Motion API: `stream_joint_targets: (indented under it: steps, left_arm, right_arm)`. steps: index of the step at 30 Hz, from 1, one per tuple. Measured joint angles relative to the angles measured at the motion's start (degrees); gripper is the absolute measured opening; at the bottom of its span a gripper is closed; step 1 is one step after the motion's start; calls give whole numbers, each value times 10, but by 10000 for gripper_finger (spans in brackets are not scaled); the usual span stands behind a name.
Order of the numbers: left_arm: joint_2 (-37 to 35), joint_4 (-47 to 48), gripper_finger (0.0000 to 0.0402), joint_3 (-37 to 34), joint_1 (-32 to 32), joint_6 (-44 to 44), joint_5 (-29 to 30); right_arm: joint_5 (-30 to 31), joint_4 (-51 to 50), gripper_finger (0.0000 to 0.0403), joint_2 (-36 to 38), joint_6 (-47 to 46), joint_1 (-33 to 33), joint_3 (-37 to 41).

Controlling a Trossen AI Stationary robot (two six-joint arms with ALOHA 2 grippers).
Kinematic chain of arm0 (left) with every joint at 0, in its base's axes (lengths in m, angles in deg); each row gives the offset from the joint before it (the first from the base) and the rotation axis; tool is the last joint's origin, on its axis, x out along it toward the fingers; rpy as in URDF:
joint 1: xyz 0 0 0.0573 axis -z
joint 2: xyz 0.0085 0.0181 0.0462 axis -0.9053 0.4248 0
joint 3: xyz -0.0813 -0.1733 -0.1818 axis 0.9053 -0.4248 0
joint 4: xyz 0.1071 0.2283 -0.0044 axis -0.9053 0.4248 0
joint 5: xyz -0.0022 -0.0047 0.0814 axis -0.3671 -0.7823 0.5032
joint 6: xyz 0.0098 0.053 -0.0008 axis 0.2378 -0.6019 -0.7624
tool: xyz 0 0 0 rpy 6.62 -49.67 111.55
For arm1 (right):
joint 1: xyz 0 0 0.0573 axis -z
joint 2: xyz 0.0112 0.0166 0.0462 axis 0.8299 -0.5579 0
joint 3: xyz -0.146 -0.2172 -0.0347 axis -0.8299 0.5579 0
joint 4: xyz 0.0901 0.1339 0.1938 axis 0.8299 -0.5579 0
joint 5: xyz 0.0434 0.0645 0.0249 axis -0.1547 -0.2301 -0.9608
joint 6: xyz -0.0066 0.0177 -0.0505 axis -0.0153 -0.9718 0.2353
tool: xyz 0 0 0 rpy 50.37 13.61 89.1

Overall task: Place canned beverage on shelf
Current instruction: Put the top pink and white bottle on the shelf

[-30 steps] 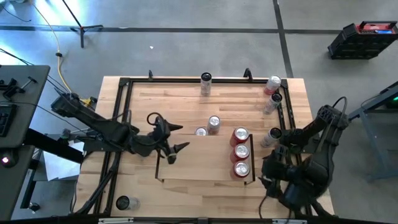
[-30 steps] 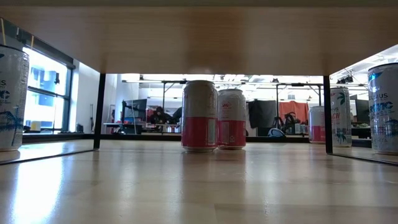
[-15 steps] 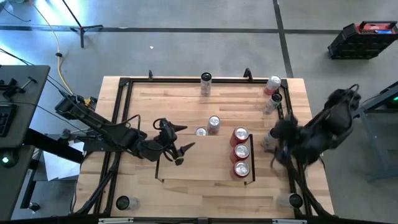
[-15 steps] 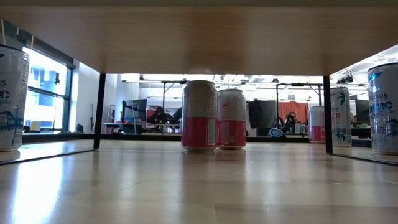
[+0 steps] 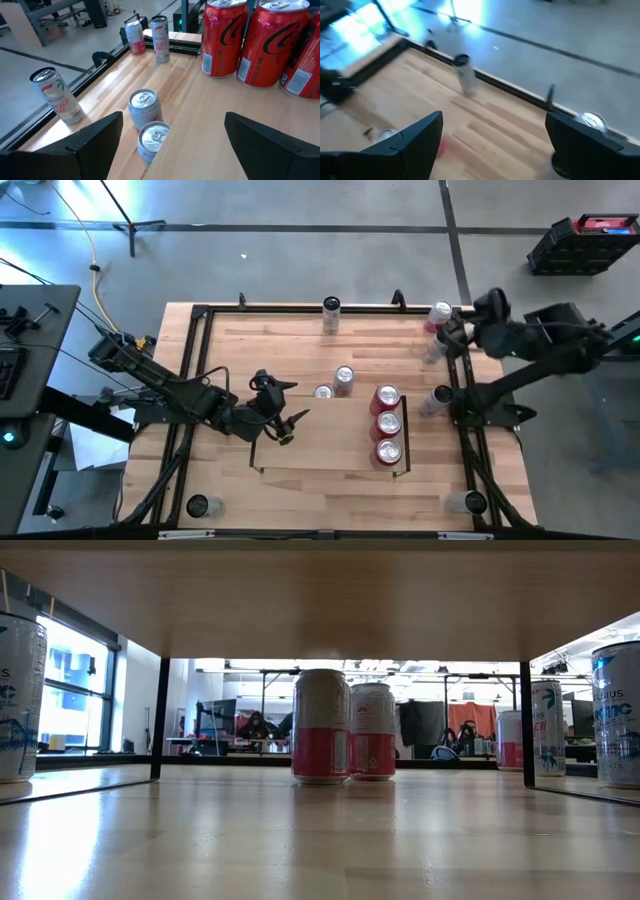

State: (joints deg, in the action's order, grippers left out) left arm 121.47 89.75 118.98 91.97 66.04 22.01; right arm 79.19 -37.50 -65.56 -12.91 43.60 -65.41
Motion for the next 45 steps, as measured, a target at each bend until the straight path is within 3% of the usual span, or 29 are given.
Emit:
stream_joint_targets:
  steps: [13,20,27,33,40,45]
  left_arm:
    - [0,42,341,0,-10,15,16]
    - [0,112,341,0,-11,64,27]
    - [0,133,341,0,5,75,44]
    - [0,166,341,0,5,80,46]
    - [1,187,341,0,4,78,73]
    - [1,197,341,0,2,79,96]
  right_arm:
    - [-157,1,339,-101,58,269,0]
    - [-165,1,339,-168,117,398,0]
    - [-277,1,339,-254,157,541,0]
    - [-284,4,339,-329,202,649,0]
    - [-280,18,339,-400,246,720,-17]
    - [-338,54,339,-446,279,756,-39]
